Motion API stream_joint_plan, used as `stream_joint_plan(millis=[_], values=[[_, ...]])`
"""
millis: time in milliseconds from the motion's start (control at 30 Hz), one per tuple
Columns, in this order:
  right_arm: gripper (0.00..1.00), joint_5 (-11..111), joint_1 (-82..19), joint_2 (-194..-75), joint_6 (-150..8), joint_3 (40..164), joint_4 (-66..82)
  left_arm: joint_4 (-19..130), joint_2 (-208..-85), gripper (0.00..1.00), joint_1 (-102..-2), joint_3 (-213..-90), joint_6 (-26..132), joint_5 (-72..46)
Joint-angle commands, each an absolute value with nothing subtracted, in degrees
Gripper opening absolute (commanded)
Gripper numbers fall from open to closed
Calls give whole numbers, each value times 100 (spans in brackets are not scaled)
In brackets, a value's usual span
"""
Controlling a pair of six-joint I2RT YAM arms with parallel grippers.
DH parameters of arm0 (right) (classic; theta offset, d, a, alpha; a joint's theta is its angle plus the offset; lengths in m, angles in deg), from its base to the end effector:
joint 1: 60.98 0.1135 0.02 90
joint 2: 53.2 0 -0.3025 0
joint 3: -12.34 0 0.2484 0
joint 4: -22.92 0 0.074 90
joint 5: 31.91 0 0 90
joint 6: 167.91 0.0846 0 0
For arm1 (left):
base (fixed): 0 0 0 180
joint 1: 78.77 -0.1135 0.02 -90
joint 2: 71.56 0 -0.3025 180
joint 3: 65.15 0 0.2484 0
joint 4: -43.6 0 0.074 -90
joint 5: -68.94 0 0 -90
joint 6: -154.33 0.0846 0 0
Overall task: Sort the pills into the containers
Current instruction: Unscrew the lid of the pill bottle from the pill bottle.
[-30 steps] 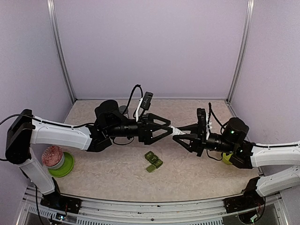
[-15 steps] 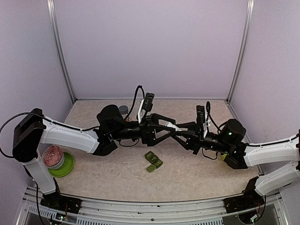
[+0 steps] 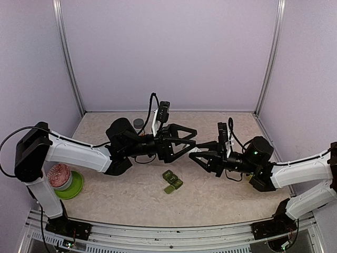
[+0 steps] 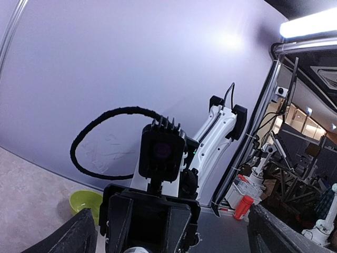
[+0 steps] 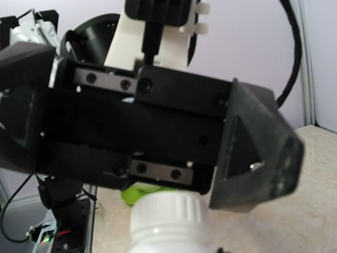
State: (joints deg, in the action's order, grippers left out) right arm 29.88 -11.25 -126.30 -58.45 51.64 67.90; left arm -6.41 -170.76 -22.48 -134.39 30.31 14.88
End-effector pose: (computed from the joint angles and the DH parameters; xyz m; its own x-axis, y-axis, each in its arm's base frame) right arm 0.1532 0.2427 0.2936 -0.2057 0.2114 -0.9555 -0.9584 0.1542 0.2404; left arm 0.1904 -0.3748 0.3369 -0.3903 -0.2312 -0.8912 0.9183 -0.1673 -0.3588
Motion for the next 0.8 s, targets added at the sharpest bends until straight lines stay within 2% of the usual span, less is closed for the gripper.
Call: stream_joint_plan(millis=[0, 767], values=[[0, 2886, -1063, -12723, -5767, 5283, 7085, -1016, -17238, 97, -2226, -13479, 3012, 1539], [0, 3600, -1067, -12802, -5777, 5178, 7299, -1281, -17383, 85, -2216, -13448, 2742, 1821]])
